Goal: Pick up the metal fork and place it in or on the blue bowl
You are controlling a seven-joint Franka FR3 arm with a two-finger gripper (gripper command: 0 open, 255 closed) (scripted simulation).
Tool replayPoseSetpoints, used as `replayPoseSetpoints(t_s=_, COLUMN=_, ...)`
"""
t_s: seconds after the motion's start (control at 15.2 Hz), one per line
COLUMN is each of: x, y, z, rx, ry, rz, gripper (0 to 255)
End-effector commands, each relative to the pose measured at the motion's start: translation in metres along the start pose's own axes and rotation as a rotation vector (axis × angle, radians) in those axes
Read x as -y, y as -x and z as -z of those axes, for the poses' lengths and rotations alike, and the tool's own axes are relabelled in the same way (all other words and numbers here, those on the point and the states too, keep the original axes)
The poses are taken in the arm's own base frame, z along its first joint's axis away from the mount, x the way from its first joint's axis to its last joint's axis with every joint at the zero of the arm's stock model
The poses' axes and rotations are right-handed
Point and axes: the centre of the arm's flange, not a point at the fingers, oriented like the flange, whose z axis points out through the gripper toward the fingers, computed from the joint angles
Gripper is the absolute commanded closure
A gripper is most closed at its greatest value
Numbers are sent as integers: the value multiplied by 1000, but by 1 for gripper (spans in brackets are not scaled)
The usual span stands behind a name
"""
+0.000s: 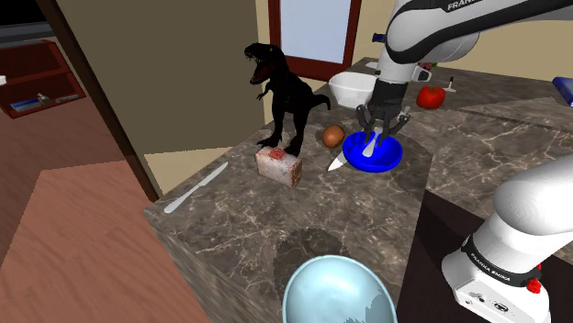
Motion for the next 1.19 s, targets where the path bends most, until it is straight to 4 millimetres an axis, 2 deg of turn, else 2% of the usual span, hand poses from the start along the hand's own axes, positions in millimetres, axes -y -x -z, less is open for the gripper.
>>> replayPoseSetpoints(t_s=0.0, x=0, y=0, z=-1, rx=0, ry=0, rz=0, gripper=255)
replayPoseSetpoints(t_s=0.26, x=0, y=0, z=-1, rx=0, ry=0, rz=0, gripper=255)
replayPoseSetpoints(t_s=0.33, x=0, y=0, z=-1, rx=0, ry=0, rz=0, gripper=0)
replayPoseSetpoints(t_s=0.66, x=0, y=0, z=-1, rx=0, ry=0, rz=0, gripper=0)
replayPoseSetpoints(t_s=0.92, x=0, y=0, z=49, rx=0, ry=0, rz=0, gripper=0)
replayPoseSetpoints(t_s=1.12, x=0, y=0, z=49, rx=0, ry=0, rz=0, gripper=0)
